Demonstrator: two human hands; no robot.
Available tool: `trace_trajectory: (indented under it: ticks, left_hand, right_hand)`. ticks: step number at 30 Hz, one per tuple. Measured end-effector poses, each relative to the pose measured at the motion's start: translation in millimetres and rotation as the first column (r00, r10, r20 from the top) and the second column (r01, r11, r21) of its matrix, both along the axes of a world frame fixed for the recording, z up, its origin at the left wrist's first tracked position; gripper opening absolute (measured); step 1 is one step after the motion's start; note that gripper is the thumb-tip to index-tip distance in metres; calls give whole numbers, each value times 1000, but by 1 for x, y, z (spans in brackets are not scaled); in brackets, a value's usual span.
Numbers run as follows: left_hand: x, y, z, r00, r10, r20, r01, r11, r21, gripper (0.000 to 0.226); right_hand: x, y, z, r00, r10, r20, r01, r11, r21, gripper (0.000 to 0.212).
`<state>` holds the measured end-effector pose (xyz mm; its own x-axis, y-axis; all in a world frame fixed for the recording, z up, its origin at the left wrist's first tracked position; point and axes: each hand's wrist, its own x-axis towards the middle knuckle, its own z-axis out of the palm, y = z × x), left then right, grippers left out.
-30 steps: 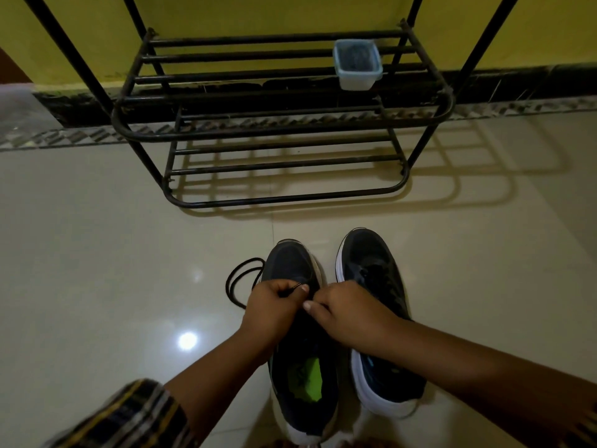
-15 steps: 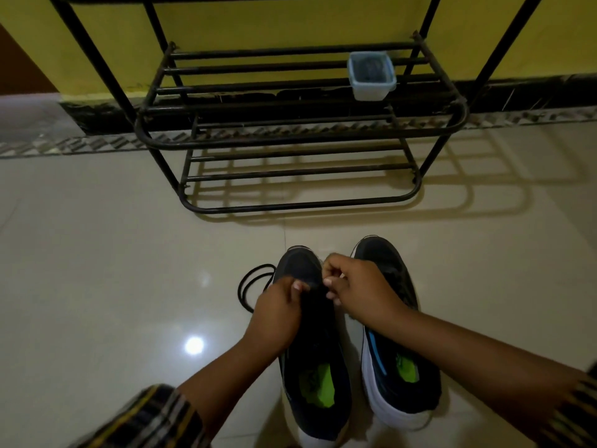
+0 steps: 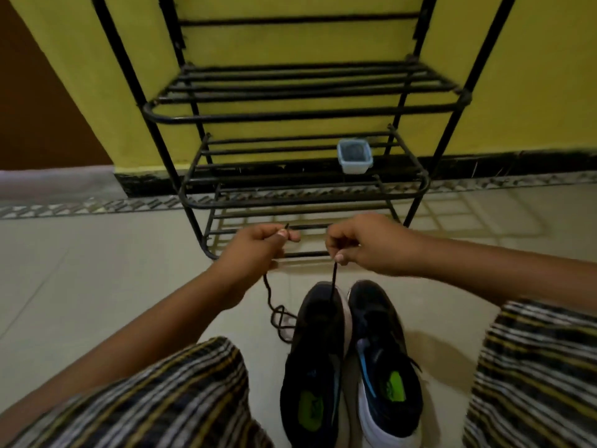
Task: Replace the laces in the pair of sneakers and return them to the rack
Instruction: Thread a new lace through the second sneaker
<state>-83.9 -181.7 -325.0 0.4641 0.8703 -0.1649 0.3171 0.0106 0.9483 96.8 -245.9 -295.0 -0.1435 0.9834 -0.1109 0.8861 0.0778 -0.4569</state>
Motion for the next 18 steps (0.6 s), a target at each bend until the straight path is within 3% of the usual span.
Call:
trace_trajectory:
  ticks: [8, 12, 18]
  left_hand:
    - [5, -8, 104, 997, -22, 79, 2, 972, 236, 19]
    - [10, -12, 150, 992, -5, 123, -38, 938, 344, 15]
    - [20, -19, 189, 979, 92, 180, -157, 906, 393, 21]
  right_hand:
    - [4, -14, 133, 996, -83, 22, 76, 967, 242, 17]
    - [4, -22, 187, 968, -153, -200, 208, 934, 290, 13]
    - [-8, -29, 225, 845, -251, -472, 353, 925, 140, 16]
